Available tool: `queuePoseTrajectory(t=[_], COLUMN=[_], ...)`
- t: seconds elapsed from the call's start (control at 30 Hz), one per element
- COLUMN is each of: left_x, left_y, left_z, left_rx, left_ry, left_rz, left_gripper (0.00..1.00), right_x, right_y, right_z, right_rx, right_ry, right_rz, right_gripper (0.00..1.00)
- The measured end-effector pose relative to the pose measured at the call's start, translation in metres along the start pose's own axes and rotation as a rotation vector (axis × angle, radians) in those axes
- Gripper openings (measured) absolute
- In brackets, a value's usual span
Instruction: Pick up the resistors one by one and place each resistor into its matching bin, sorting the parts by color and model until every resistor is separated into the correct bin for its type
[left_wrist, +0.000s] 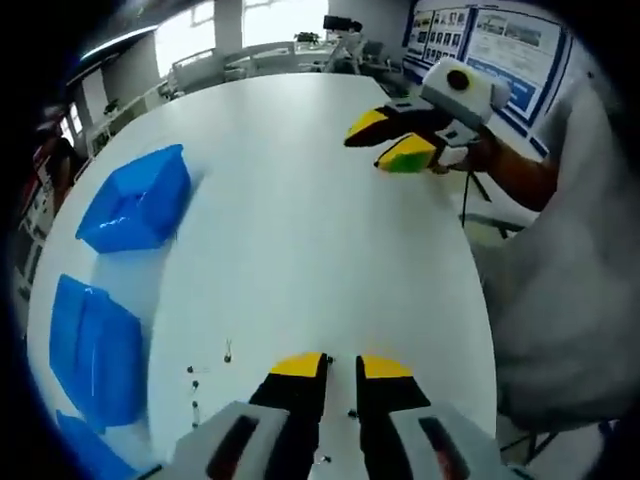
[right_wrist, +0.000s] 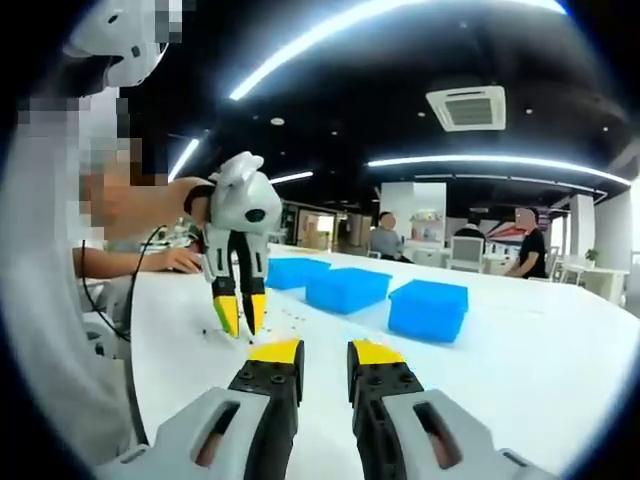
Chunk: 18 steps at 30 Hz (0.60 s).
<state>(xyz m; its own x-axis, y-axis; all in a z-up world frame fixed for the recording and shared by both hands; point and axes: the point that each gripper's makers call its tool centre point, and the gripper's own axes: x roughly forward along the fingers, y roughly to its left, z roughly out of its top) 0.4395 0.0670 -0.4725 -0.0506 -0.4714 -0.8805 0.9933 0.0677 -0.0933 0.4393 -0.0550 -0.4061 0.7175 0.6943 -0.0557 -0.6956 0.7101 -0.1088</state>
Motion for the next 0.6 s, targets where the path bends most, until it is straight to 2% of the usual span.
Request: queuePoseTrajectory(t=[0.27,0.37,0.5,0.6], left_x=[-0.004,-0.015,-0.016,-0.010], left_y=[0.006,0.029,0.063,0.075], left_z=[0.001,0.006,-0.005,-0.008], left_rx=[-0.012,-0.051,-0.105,-0.118], left_ry=[-0.018,-0.068,-0.031,-0.013], left_rz=[0.016,0.088,0.152,0.164], left_gripper=[0.15,0.14,0.13,0.13], right_x=[-0.001,-0.001,-0.001,-0.001], right_y=[-0.001,-0.002,-0.003,-0.002], right_z=[-0.002,-0.001,-0.003,-0.003], right_rx=[0.002,0.001,0.006,0.003], right_ry=[0.002,-0.001,0.002,0.002], right_rz=[0.004,0.003,0.003,0.008], right_gripper=[0.20,0.20,0.20,0.20])
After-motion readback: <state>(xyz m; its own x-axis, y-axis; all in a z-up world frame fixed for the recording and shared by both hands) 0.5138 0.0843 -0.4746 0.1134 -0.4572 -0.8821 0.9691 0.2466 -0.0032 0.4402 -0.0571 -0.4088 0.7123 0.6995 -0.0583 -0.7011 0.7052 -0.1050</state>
